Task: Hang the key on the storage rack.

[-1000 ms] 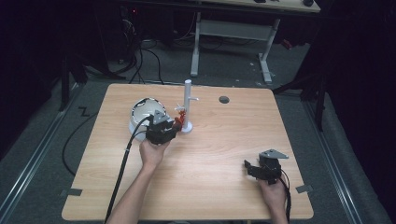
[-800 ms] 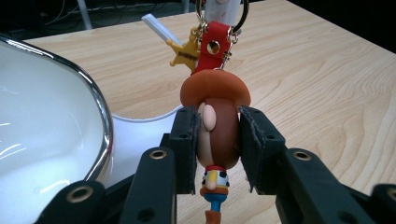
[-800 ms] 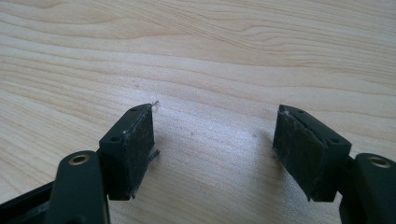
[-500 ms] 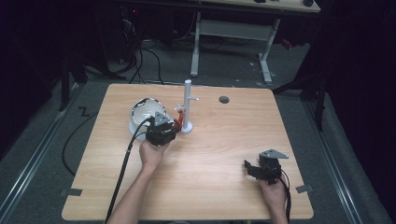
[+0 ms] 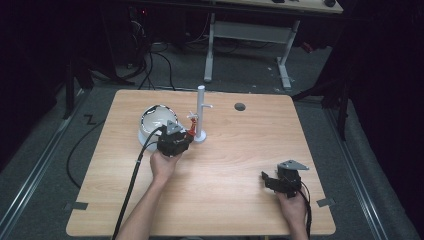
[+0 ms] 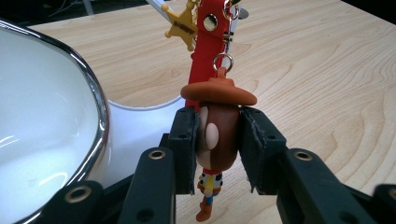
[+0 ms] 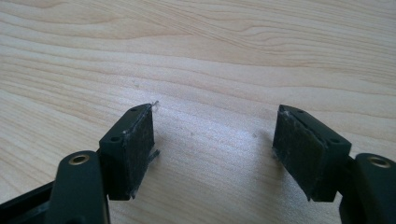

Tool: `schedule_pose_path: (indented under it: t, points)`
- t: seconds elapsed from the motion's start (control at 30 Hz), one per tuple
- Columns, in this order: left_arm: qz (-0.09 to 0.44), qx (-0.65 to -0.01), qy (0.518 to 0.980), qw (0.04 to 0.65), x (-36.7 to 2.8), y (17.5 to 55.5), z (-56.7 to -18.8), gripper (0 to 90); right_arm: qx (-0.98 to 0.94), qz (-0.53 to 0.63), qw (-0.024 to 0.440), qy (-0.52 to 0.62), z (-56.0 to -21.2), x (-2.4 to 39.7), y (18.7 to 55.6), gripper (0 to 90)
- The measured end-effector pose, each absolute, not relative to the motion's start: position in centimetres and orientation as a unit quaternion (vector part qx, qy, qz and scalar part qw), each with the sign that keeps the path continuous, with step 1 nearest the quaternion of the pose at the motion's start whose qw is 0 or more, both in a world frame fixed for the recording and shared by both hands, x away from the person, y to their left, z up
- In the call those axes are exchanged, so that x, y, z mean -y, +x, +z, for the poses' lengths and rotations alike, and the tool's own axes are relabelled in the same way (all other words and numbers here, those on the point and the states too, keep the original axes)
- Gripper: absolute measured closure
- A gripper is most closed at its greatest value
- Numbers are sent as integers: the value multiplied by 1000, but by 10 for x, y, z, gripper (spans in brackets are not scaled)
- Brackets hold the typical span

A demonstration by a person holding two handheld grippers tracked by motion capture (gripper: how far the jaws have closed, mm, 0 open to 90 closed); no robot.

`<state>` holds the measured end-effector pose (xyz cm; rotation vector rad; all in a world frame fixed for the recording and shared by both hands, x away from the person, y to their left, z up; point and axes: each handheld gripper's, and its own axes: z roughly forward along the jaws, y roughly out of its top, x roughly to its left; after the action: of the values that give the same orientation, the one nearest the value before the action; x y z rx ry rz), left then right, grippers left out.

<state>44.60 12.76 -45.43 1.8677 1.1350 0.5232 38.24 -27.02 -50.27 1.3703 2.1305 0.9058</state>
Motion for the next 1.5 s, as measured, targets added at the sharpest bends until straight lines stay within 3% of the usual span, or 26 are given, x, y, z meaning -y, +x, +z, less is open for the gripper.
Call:
schedule_pose_path:
  t: [0.5, 1.03, 1.5]
  points:
    - [210, -461, 745, 434, -130, 445, -456, 666, -772, 328, 224, 496, -503, 270, 382, 295]
    - [210, -466, 731, 451, -145, 427, -447, 483, -772, 328, 224, 496, -503, 270, 382, 295]
    - [226, -463, 723, 461, -154, 406, -443, 439, -772, 328, 224, 496, -503, 270, 382, 295]
